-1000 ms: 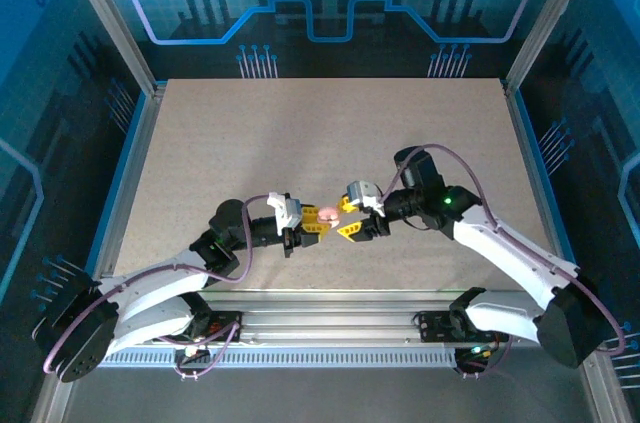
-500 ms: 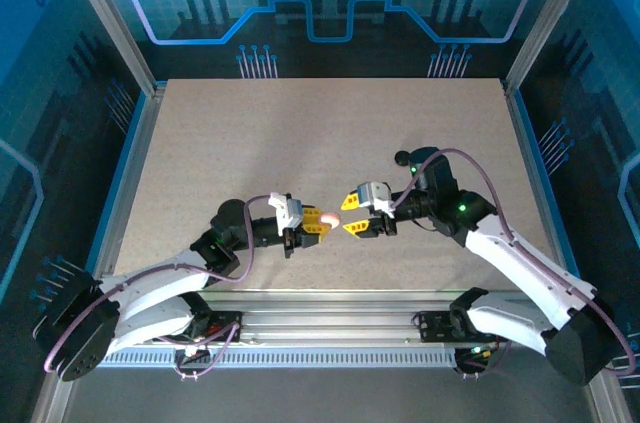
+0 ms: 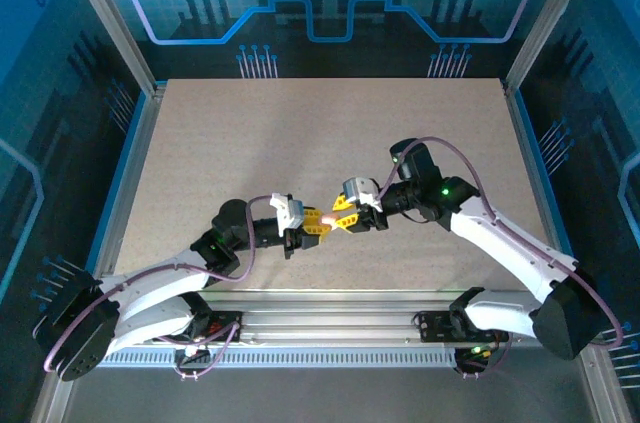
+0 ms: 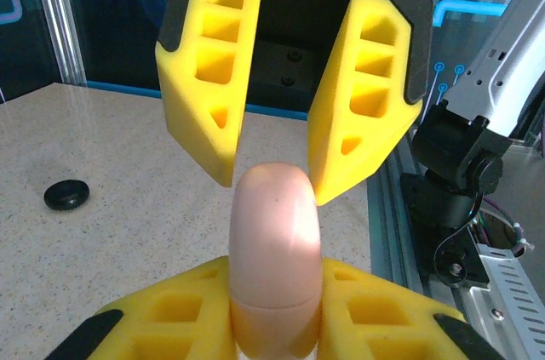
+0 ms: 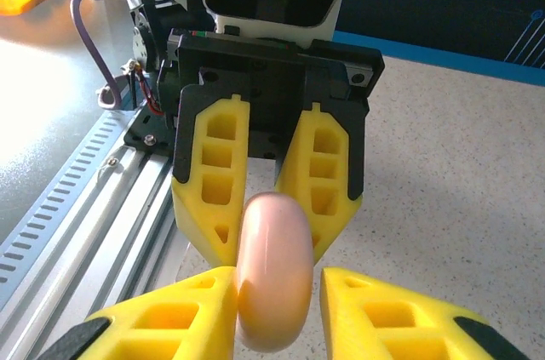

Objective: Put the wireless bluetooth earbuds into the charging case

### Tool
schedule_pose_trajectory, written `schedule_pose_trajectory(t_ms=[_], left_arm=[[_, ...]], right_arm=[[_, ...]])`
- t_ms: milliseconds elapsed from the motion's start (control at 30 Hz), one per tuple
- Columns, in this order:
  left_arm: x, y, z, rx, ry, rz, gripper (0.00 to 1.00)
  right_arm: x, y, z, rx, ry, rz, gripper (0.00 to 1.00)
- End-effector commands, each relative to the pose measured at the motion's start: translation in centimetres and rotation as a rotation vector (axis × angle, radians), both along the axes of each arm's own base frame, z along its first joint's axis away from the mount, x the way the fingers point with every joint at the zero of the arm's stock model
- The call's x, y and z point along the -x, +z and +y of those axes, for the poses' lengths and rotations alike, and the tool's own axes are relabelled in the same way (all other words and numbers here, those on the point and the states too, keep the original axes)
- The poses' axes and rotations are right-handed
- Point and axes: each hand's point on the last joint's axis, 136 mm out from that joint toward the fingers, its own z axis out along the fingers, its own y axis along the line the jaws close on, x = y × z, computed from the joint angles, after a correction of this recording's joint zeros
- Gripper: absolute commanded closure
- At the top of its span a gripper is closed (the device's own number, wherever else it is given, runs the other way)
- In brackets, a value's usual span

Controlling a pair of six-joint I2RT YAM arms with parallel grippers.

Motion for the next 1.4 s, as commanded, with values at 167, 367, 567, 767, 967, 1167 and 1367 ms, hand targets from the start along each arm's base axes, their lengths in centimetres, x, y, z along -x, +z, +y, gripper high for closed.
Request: schedule_pose_trajectory(t_ms=[167, 367, 567, 767, 967, 1167, 1367], left_arm=[[0.4, 2.2, -0.2, 0.029, -0.023, -0.072, 0.77], [0.3, 2.5, -0.3, 0.032, -0.022, -0.079, 0.77], [0.2, 2.6, -0.4, 0.031, -0.019, -0.082, 0.76], [-0.7, 1.8, -0.3, 0.001, 0.022, -0.078, 0.52], [-3.8, 0.0, 1.1, -0.033, 0.225, -0.018, 0.22], [-7.7, -2.0, 3.7, -0.097, 0.491, 0.107, 0.13], [-10.3, -3.4, 6.3, -0.123, 0.664, 0.258, 0.01]], right_arm=[[0.8, 0.2, 0.6, -0.001, 0.054, 0.025, 0.69], [0.6, -0.2, 0.7, 0.015, 0.052, 0.039, 0.67], [0.5, -0.3, 0.6, 0.026, 0.040, 0.033, 0.84], [-0.2, -0.5, -0.3, 0.058, -0.018, 0.022, 0.88], [-5.0, -3.4, -3.6, 0.209, -0.306, 0.096, 0.87], [-9.0, -7.2, -7.5, 0.311, -0.545, 0.335, 0.80], [-11.1, -10.7, -9.9, 0.397, -0.690, 0.453, 0.80]])
